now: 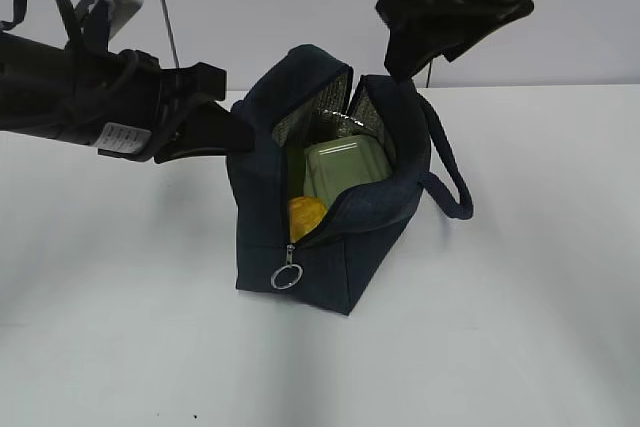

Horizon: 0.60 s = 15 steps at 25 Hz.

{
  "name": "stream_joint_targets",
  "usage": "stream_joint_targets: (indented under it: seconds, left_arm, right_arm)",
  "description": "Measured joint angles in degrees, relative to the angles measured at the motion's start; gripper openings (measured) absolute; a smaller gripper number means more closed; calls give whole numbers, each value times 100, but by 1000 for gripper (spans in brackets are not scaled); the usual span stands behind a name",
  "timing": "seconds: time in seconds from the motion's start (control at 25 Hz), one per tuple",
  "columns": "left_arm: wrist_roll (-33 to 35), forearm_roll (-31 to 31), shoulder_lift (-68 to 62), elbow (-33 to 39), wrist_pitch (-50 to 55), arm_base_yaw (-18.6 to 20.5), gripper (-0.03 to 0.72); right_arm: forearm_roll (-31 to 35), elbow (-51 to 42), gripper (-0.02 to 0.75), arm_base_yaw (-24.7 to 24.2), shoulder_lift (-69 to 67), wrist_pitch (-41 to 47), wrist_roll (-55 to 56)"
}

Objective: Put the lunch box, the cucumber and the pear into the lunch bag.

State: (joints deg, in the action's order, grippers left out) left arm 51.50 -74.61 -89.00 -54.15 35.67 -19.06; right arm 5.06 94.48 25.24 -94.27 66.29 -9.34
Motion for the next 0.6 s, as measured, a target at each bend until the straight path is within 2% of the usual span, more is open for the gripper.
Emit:
stream_joint_targets:
  seconds: [0.2,0.4,0.6]
  left_arm:
    - [0,-5,0,0,30,0,-15]
    - [0,-32,0,0,42,0,-15]
    - [11,-167,0,0,132,0,-15]
  right_arm:
    - [648,-1075,442,0,1104,-445,-543]
    - [1579,-2970,440,0,2326,-1588,-1377]
    - [3301,-4929,440,0,3182,-3243,-2785]
